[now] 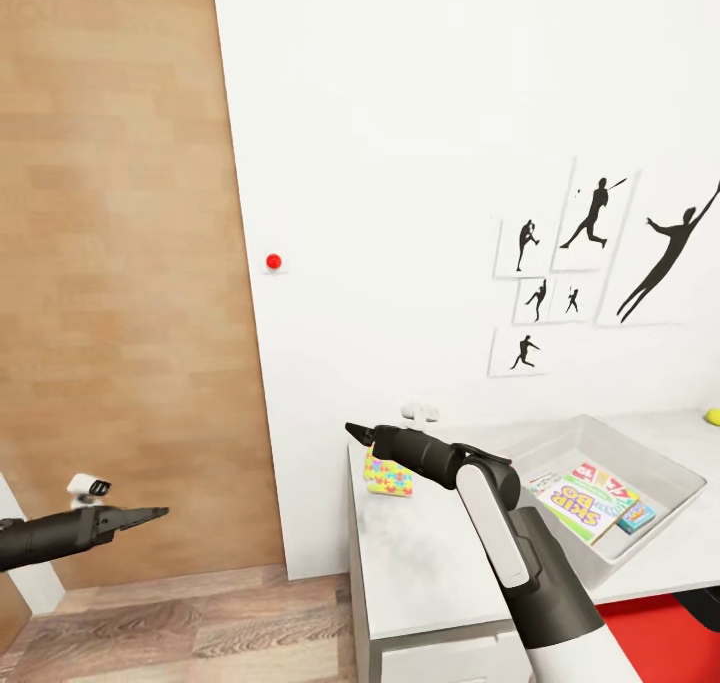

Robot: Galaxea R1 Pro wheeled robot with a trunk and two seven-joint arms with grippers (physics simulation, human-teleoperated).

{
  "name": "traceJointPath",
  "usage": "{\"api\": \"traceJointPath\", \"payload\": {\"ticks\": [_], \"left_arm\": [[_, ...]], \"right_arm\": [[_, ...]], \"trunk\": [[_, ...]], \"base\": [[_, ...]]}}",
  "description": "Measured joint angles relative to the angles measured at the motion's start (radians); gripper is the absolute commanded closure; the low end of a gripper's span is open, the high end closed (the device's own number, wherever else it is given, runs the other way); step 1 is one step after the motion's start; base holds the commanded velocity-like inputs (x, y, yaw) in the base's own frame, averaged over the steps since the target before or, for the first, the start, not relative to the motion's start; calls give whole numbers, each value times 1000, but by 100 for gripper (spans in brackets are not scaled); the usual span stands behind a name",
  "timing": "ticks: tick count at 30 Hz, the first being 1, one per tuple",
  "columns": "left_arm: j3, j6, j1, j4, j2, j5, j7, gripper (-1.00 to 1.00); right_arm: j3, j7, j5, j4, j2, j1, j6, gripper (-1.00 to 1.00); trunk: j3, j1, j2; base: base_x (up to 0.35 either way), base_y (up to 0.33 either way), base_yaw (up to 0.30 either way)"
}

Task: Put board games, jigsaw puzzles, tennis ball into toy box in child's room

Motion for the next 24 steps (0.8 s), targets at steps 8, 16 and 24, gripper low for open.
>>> {"api": "traceJointPath", "payload": {"ticks": [8, 16, 24], "left_arm": [[-5, -76, 6, -7, -37, -54, -1, -100], [20, -87, 6, -8, -55, -57, 15, -100], [51, -84, 6, -7, -56, -54, 20, -100]], "right_arm": [[-2, 1, -2, 0, -1, 0, 0, -100], [-4, 1, -5, 0, -25, 0, -6, -100], [-4, 1, -5, 0, -31, 0, -18, -100]], "trunk": [[0, 0, 0], [0, 0, 0], [0, 0, 0]], "base": [[26, -105, 1], [121, -77, 0], [90, 66, 0]]}}
